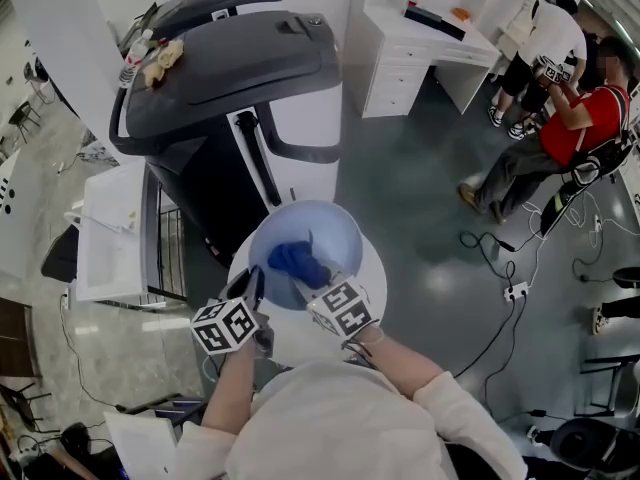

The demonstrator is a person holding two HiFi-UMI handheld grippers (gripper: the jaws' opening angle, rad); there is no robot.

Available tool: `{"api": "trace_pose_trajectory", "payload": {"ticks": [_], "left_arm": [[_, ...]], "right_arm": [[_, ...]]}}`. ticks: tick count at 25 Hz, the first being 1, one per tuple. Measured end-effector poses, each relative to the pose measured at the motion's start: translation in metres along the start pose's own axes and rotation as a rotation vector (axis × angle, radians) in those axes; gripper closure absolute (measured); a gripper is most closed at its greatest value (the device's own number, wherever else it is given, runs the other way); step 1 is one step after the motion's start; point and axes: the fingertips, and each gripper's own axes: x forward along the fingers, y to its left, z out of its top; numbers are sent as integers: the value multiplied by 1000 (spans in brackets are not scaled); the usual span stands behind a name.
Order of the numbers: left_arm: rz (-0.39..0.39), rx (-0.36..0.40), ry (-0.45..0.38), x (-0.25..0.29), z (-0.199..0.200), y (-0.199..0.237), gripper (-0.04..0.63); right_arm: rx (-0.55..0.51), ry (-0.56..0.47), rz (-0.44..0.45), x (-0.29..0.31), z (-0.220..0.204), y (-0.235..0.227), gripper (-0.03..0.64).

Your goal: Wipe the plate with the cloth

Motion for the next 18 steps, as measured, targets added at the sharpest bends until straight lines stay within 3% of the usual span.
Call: {"api": "trace_pose_trajectory", "payload": {"ticks": [3,6,13,18], "left_arm": [[11,3,-18,-2,10,6,552],[15,1,-18,-3,10,11,552],[-8,13,24,2,-7,2,552],[-14,30,43,5,-15,-3,552]], "right_arm": [[11,73,-11,-3,-20,-6,531],[38,105,-76,-13,-32,-30,531],[58,89,-216,-29,-22,-84,531],[19,54,-221,-15,4,-86,531]]}}
